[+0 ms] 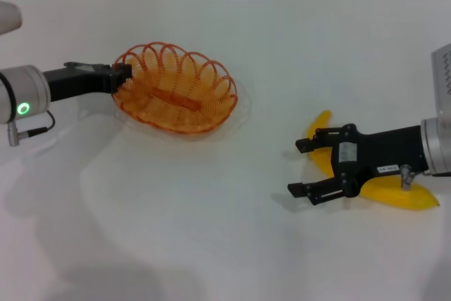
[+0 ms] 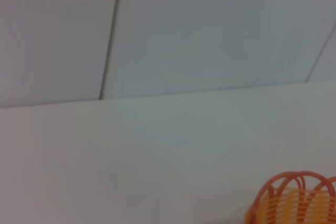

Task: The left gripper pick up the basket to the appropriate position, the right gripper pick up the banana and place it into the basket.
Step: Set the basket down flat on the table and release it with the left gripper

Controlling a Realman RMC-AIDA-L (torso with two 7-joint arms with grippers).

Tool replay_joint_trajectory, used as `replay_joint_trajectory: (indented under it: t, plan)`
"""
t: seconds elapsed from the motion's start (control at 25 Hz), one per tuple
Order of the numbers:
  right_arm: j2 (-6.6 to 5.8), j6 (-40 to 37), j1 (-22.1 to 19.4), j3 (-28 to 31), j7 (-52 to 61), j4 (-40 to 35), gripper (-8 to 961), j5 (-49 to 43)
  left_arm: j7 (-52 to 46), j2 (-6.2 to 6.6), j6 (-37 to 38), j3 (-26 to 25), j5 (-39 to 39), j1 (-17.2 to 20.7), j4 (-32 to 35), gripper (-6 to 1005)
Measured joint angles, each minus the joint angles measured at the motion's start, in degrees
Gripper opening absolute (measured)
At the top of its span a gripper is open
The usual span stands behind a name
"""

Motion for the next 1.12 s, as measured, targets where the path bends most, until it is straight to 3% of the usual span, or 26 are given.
replay_joint_trajectory:
  t: [1.12]
  plan:
    - [0.09, 0.0, 0.8, 0.6, 0.5, 0.2, 889, 0.3, 2.4, -0.30, -0.5, 0.3, -4.1, 0.6, -4.0, 89]
